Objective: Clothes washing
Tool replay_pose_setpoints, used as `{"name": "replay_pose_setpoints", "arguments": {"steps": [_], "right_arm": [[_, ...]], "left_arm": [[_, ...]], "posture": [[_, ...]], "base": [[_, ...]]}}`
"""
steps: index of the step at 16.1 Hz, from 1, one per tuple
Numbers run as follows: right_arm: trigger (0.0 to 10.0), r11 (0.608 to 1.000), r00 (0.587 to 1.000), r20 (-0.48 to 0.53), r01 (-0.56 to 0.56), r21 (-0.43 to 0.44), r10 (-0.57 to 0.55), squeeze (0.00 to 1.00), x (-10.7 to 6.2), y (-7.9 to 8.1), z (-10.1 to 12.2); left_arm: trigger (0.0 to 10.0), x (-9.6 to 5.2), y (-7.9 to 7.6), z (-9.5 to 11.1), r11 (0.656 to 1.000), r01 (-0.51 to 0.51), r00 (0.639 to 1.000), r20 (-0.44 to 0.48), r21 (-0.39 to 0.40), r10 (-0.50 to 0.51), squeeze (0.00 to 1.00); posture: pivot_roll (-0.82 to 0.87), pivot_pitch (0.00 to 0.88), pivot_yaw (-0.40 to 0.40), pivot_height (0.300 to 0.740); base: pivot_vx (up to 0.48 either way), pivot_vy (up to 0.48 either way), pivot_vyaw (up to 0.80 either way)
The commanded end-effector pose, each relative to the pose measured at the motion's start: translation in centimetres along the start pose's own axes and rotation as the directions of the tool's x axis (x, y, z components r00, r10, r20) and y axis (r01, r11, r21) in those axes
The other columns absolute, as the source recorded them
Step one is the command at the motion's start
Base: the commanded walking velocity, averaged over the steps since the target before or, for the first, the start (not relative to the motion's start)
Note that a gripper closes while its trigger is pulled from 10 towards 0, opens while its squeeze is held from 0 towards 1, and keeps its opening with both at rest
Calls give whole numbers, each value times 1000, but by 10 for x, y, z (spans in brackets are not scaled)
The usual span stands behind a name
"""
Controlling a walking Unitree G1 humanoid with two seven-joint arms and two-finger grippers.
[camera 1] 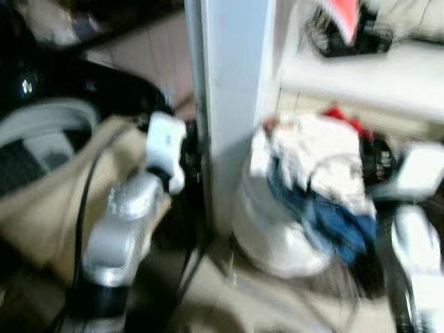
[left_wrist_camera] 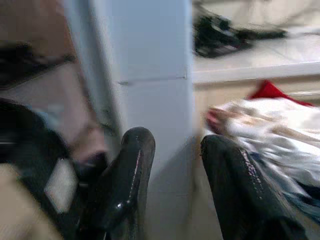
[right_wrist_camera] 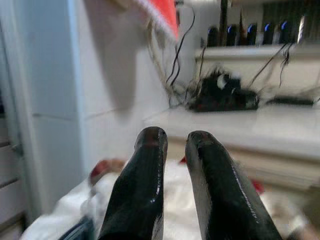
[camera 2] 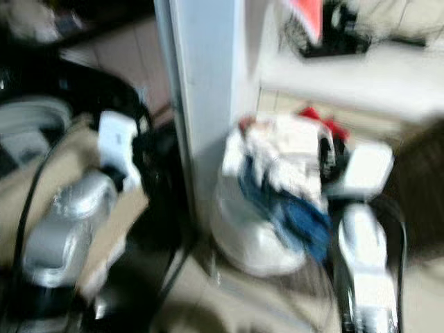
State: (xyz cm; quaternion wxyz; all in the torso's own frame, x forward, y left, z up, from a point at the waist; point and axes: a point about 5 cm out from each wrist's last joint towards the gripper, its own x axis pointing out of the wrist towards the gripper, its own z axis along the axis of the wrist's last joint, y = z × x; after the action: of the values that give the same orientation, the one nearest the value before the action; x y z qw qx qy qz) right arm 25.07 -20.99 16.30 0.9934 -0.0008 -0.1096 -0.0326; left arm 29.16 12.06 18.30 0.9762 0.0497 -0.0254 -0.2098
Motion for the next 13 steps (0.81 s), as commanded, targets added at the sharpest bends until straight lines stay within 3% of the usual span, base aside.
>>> {"name": "replay_pose_setpoints", "arguments": {"steps": [1,6,9,13], "right_arm": [[10000,1000,1000,-24,-14,27,14,0,-5,10,0],[10000,999,997,-76,-31,41,34,0,-15,24,1],[10000,999,993,-106,-47,18,48,0,-19,27,2],[10000,999,993,-110,-47,-2,47,0,-17,24,3]], "left_arm": [[10000,-3,-4,-1,1000,-6,1000,3,23,6,0],[10000,-6,-16,-4,1000,-8,1000,8,-1,8,0],[10000,-5,-21,-4,1000,-3,1000,14,-15,3,0],[10000,-4,-24,-5,1000,3,1000,11,-18,-3,0]], "posture": [[-112,16,38,740],[-114,13,22,740],[-121,10,22,740],[-126,3,21,740]], "base": [[0,0,0],[0,0,0],[269,0,0],[309,0,742]]}}
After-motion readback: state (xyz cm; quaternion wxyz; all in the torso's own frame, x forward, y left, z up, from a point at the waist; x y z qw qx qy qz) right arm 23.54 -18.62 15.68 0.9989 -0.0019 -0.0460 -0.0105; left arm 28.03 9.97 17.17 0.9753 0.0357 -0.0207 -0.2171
